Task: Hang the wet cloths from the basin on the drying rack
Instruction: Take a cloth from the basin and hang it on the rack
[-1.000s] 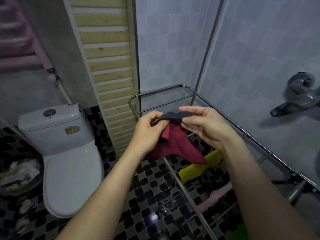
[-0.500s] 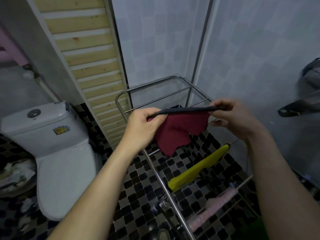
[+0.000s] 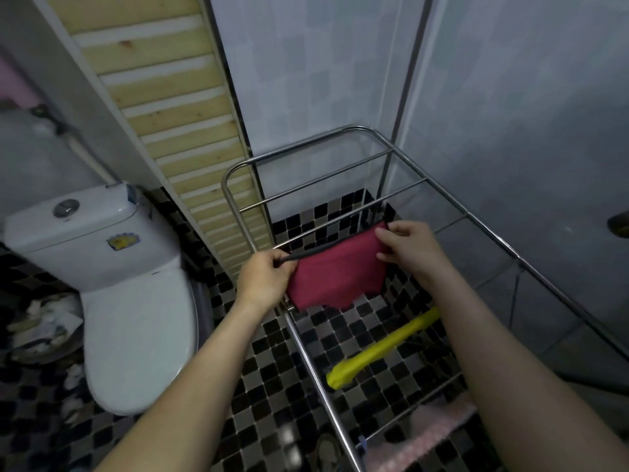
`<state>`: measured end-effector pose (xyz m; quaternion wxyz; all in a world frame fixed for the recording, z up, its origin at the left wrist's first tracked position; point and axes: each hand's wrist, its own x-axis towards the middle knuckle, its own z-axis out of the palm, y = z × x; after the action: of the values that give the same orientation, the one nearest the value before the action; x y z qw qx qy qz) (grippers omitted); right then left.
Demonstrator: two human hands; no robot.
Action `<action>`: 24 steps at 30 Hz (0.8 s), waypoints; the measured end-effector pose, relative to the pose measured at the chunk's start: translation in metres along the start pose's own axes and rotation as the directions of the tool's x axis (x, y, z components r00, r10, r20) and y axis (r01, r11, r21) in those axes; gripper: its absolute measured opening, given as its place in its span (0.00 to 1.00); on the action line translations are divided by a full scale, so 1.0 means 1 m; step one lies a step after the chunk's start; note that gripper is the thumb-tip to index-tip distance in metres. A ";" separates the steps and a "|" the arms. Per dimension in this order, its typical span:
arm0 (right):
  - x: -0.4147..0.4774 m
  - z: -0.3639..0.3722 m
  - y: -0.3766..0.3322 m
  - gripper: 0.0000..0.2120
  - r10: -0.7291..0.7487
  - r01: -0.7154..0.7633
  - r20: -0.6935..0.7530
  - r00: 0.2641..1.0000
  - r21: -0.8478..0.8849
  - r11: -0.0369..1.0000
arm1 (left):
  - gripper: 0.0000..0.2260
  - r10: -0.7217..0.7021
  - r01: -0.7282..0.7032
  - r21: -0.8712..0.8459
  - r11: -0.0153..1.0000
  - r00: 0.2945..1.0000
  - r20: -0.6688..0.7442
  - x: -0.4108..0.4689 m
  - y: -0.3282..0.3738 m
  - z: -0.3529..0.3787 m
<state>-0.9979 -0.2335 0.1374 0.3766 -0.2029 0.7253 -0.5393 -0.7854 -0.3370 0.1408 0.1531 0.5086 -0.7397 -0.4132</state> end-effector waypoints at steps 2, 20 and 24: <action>0.012 0.009 0.003 0.08 -0.012 0.011 -0.038 0.999 -0.031 0.999 | 0.07 -0.031 0.031 0.006 0.999 0.998 -0.063 0.009 -0.001 0.005; -0.006 0.005 0.054 0.11 0.096 -0.111 -0.138 0.986 -0.105 0.988 | 0.06 0.136 -0.151 0.332 0.931 0.988 0.066 -0.032 -0.039 0.020; -0.008 0.008 0.053 0.08 0.004 -0.059 -0.202 0.979 -0.264 0.963 | 0.06 0.188 -0.184 0.320 0.929 0.982 0.021 -0.031 -0.038 0.017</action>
<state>-0.9805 -0.2156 0.0896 0.2794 -0.1852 0.8291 -0.4474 -0.7587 -0.3073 0.1074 0.1104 0.4564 -0.8411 -0.2685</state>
